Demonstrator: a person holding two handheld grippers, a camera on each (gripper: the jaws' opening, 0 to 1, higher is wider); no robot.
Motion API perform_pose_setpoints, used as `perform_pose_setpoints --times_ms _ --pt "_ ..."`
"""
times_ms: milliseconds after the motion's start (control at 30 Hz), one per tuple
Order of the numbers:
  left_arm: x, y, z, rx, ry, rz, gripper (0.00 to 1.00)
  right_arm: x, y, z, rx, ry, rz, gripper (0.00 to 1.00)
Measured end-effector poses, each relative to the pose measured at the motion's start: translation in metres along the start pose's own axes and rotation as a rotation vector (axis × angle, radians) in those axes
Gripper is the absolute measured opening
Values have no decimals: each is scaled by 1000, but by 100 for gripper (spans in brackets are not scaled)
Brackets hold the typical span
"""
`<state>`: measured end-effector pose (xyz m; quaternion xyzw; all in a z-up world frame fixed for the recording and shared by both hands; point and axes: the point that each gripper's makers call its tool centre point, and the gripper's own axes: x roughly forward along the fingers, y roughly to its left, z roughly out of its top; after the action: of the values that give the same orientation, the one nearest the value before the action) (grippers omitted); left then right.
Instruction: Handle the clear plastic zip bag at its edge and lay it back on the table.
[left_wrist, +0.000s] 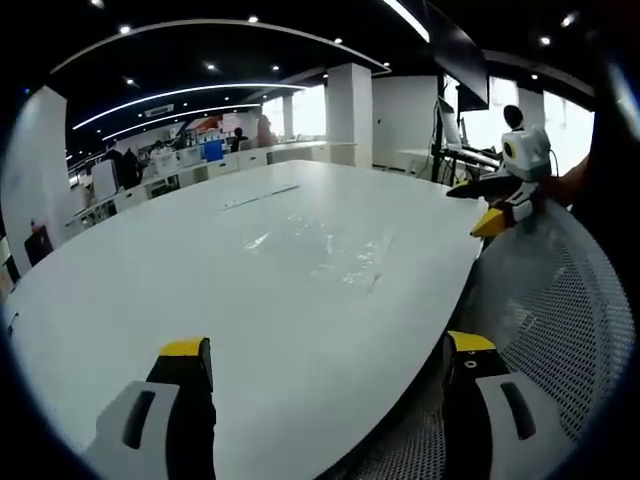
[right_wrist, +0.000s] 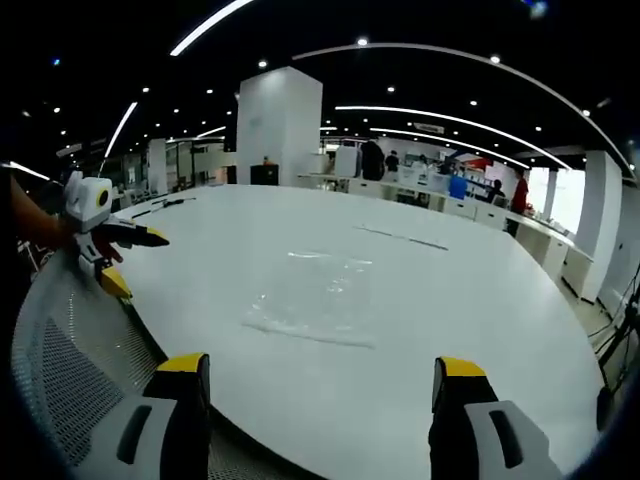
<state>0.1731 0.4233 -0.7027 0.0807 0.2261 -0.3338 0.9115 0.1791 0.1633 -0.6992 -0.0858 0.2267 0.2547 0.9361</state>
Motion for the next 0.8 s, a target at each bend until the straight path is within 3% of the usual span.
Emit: perform_pose_setpoints --times_ms 800 --pt "0 -2 1 -4 -3 -1 95 0 -2 0 2 -2 -6 92"
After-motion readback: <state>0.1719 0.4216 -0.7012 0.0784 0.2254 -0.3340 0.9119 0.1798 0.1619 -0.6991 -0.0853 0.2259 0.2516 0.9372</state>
